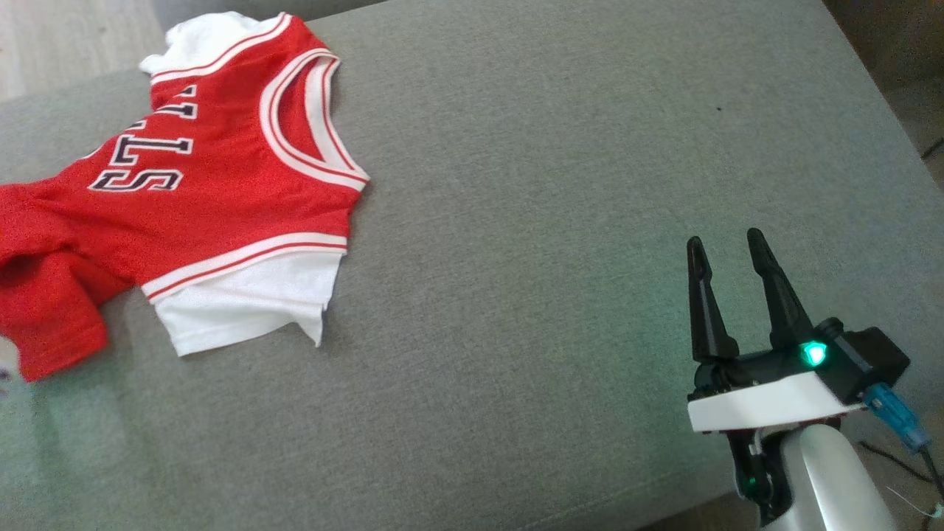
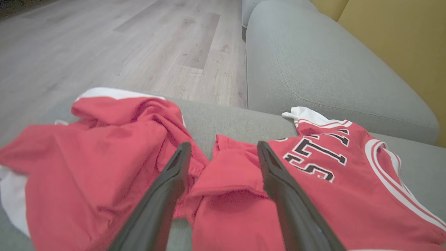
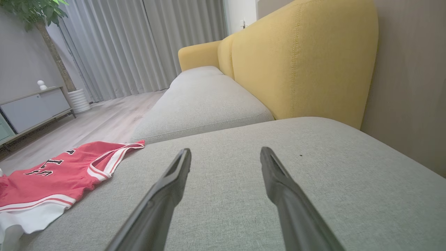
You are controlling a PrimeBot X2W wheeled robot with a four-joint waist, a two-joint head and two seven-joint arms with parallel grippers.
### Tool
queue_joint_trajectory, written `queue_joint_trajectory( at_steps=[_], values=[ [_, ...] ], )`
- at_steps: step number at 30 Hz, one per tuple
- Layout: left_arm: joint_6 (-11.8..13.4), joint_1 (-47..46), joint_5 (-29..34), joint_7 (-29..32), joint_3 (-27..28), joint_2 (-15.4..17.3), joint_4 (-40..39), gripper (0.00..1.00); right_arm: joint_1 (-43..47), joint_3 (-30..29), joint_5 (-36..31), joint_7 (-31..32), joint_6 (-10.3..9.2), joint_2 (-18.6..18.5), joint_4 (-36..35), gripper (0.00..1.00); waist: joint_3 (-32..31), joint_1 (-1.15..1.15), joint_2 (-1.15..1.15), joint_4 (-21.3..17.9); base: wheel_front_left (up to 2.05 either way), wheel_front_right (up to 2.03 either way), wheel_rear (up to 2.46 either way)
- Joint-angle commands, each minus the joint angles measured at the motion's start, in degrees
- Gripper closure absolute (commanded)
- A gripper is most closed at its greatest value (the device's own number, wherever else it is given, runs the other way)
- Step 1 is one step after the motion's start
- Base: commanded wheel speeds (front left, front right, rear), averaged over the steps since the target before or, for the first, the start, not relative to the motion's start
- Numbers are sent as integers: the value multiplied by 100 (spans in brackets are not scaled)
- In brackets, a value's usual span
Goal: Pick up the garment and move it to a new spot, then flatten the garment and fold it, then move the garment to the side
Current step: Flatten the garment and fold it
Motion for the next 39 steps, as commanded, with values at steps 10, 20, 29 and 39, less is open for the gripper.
queue_joint_trajectory(
  at_steps=[10, 20, 29, 39],
  values=[
    [333, 1229, -300, -175, 289, -418, -1155, 0, -92, 125, -153, -61, 44, -29, -227, 0, 143, 0, 0, 178, 0, 0, 0],
    [319, 1212, -430, -236, 326, -559, -982, 0, -154, 154, -190, -61, 44, -29, -205, 0, 232, 0, 0, 207, 0, 0, 0],
    [118, 848, -548, -143, 163, -675, -597, 35, -191, 175, -160, -61, 44, -29, -205, 0, 290, 0, 0, 117, 0, 0, 0],
    [-71, 695, 82, -539, -68, -348, -483, 100, -153, 145, -154, -61, 44, -29, -184, 0, 195, 0, 0, 97, 0, 0, 0]
  ],
)
